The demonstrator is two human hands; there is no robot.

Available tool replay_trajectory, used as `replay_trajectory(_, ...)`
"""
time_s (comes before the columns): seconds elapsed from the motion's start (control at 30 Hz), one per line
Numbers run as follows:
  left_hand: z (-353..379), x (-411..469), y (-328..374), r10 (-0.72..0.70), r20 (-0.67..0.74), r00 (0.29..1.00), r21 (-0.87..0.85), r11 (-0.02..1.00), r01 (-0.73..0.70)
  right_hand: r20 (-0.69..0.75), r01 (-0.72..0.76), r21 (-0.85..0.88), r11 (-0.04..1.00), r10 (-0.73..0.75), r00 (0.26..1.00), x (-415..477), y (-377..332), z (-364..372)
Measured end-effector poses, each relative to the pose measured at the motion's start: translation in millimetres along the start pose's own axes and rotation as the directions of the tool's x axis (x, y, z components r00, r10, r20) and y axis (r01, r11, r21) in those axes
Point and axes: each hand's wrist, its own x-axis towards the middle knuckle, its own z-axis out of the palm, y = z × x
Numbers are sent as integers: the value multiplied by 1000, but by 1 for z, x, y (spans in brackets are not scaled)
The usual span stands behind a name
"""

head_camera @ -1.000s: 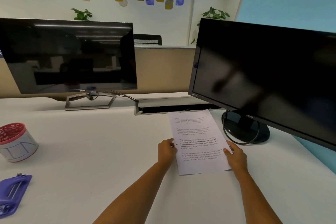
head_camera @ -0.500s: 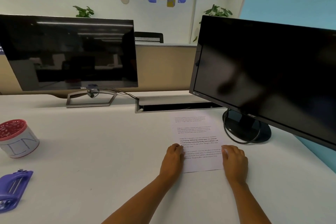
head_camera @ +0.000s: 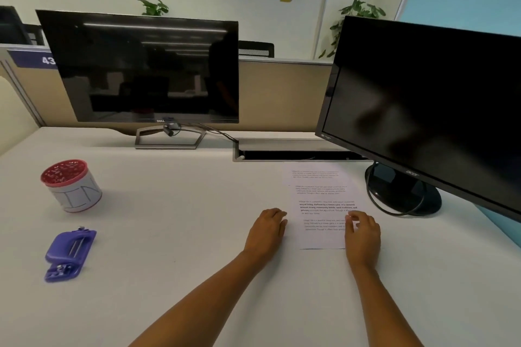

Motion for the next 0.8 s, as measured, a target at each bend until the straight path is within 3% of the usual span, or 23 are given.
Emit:
replay_trajectory(0.23, -49, -36, -71, -114, -190, 975, 10, 993, 118, 181, 15, 239, 971, -60, 982, -45, -77, 36)
replay_trajectory(0.4, -84, -66, -125, -289, -294, 911, -76, 957, 279, 343, 34, 281, 959, -133, 930, -87, -132, 66)
replay_trajectory(0.6, -114, -96, -172, -417, -318, 852, -197, 908, 371, 467, 4, 312, 950, -157, 870, -138, -179, 92)
replay_trajectory(0.8, -129, -114, -199, -435, -296, 850, -250, 894, 371, 543, -2, 273, 962, -153, 826, -174, -202, 102)
